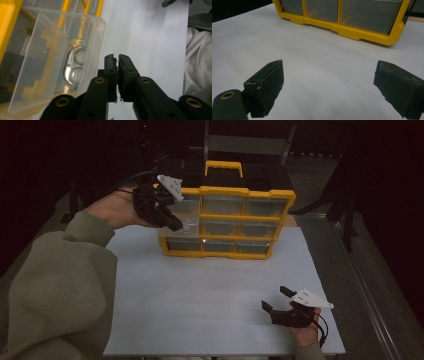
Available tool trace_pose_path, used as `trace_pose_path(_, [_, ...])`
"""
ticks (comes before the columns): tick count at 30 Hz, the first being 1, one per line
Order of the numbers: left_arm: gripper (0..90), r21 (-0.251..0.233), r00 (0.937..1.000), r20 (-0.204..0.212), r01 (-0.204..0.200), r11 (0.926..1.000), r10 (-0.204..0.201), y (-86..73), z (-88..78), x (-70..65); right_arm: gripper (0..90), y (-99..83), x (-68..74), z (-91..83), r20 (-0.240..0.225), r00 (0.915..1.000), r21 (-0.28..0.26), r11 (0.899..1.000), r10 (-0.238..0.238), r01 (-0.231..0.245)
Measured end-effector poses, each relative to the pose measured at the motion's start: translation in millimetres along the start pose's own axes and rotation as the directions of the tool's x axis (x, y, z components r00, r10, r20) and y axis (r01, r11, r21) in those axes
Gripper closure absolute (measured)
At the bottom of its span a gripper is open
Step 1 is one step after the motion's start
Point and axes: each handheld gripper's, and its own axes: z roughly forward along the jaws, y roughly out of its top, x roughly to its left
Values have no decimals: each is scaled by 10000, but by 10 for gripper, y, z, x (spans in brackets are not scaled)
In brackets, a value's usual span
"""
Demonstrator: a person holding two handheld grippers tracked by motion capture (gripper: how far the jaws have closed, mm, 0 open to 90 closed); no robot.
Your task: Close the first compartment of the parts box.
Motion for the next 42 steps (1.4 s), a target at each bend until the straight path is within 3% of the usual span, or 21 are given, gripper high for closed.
trace_pose_path(23, [881, 231, 9995, -123, 291, 9993, -288, -222, 253, -17, 97, 0, 23, 3, 1, 10000, 13, 10000, -63, 63])
trace_pose_path(42, [884, 217, 9958, -416, 826, 9963, -816, -489, 392, -79, 97, 6, 67, 13, -120, 9996, 148, 9995, -259, 261])
